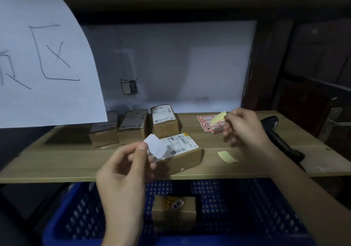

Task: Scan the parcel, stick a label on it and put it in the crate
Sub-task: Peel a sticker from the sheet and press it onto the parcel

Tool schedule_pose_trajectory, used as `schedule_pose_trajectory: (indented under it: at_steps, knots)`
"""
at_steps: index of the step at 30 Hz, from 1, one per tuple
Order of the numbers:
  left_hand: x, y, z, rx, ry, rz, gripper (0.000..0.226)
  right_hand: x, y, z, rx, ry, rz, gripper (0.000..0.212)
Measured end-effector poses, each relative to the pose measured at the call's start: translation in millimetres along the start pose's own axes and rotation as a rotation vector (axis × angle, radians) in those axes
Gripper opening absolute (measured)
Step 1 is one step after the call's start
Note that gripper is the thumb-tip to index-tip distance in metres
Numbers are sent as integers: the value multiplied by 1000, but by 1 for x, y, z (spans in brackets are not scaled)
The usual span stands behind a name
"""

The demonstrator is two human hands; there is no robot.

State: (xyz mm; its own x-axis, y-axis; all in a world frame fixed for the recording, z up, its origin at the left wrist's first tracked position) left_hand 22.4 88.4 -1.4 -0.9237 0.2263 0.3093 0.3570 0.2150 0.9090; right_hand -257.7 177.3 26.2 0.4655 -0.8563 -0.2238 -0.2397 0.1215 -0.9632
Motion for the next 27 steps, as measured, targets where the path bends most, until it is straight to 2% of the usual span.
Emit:
schedule_pose_trajectory:
  at_steps: [2,5,8,10,12,14,15,18,19,21,24,27]
  knots:
    - [3,-2,2,-13,-15,19,15,2,18,-48,71,32,75,17]
    - [6,-2,7,-11,-24,21,15,4,31,-87,179,-79,385,25]
    - [6,0,8,14,-41,12,15,-2,29,-93,143,-71,816,19]
    - [4,1,8,33,-43,-7,15,-3,20,-83,57,-9,916,14]
    - [1,-2,8,62,-40,-47,14,3,8,-55,-43,-16,791,19]
    - [0,-3,11,153,-36,-124,14,15,-3,0,-119,-145,467,26]
    - [-1,-1,12,278,-40,-228,14,22,-12,37,-121,-261,311,30]
    - [1,3,22,834,-98,-643,10,38,-33,130,-28,-519,38,42]
    - [2,-1,27,993,-137,-716,10,39,-35,147,-6,-537,-31,45]
    - [4,-6,35,1169,-206,-764,15,40,-31,160,31,-492,-140,47]
    - [7,-11,39,1217,-331,-764,23,42,-20,159,98,-431,-240,34]
    - [6,-18,27,1133,-491,-726,28,40,-9,152,105,-347,-290,27]
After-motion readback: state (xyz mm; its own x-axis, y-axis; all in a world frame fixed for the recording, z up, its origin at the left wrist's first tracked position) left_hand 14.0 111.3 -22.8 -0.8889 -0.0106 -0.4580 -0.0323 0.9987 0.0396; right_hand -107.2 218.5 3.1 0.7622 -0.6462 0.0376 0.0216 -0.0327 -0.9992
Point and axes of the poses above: each hand's wrist, its own z-axis away from the middle knuckle, its own x-axis out of the palm, y = z × x, the point moved 3 cm from there along -z, towards the middle knuckle
